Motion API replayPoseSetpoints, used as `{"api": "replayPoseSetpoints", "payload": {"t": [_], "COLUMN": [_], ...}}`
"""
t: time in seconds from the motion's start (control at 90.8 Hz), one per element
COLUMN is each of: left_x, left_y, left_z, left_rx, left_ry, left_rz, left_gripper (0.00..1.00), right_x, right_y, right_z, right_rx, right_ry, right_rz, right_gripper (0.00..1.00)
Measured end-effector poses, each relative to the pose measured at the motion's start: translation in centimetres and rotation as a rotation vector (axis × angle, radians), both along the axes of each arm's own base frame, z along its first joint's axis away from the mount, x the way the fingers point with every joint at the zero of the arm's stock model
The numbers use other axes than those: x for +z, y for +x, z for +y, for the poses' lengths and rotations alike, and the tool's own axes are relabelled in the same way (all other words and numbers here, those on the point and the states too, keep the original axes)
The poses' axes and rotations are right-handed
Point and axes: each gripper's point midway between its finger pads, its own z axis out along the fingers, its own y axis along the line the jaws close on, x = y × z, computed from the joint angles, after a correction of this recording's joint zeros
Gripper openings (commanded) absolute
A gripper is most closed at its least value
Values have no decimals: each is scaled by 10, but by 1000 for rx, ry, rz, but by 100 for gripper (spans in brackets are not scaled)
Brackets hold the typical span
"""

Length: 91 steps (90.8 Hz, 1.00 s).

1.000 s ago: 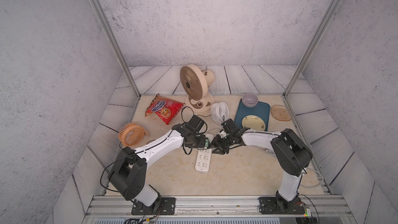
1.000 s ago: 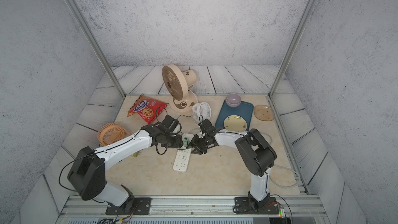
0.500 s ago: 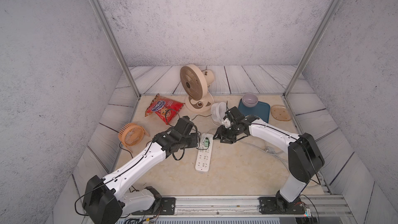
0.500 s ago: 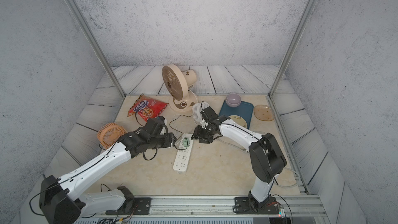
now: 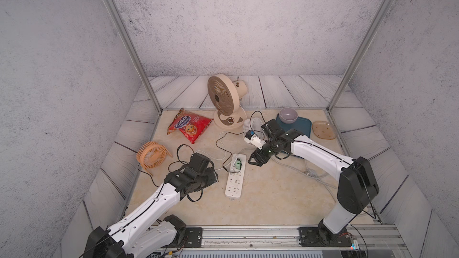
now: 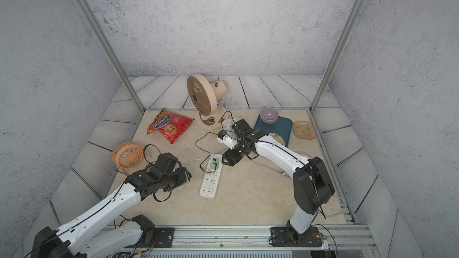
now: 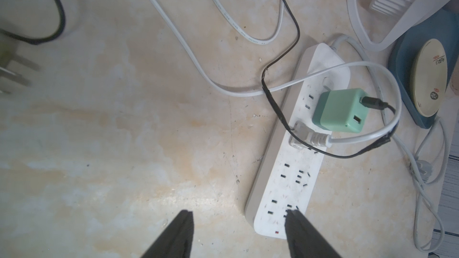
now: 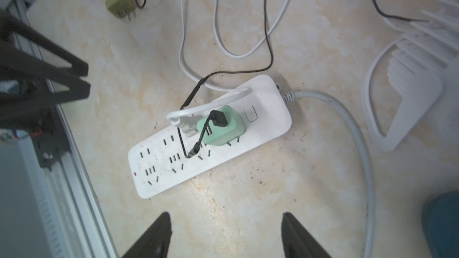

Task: Unplug the desk fan from the power strip
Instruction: Adjust the socket at the center of the board.

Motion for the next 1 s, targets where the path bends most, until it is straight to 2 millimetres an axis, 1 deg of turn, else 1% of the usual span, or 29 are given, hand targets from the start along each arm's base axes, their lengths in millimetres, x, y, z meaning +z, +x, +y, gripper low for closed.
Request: {"api": "replayPoseSetpoints", "payload": {"t": [0.143, 0.264, 0.319, 0.473, 0.583, 0.65, 0.793, 1.002], "left_x": [-7, -6, -5, -5, -6, -7, -13, -25], "left_y": [-7, -9, -10, -12, -12, -12, -12, -5], "left_z": [6, 10, 11, 16, 18, 18, 16, 1], "left_rx": [25, 41, 47, 61, 69, 70, 67, 36], "left_ry": [-11, -19, -21, -18, -15, -14, -10, -45], "left_rz": [19, 20, 20, 29, 36, 40, 65, 104], "left_gripper": [75, 77, 77, 78, 78, 78, 76, 72], "right_x": [-19, -31, -36, -51, -63, -66, -64, -67], "right_y": [-6, -5, -3, 13, 17, 18, 19, 17], "right_z": [0, 7, 13, 31, 38, 41, 49, 61], "right_rx": [196, 302, 332, 365, 377, 381, 394, 424], "right_ry": [-7, 28, 45, 71, 77, 82, 106, 117], "right_rz": [-118, -219, -248, -287, -290, -293, -307, -317], "right_gripper": [75, 74, 73, 69, 69, 69, 68, 62]}}
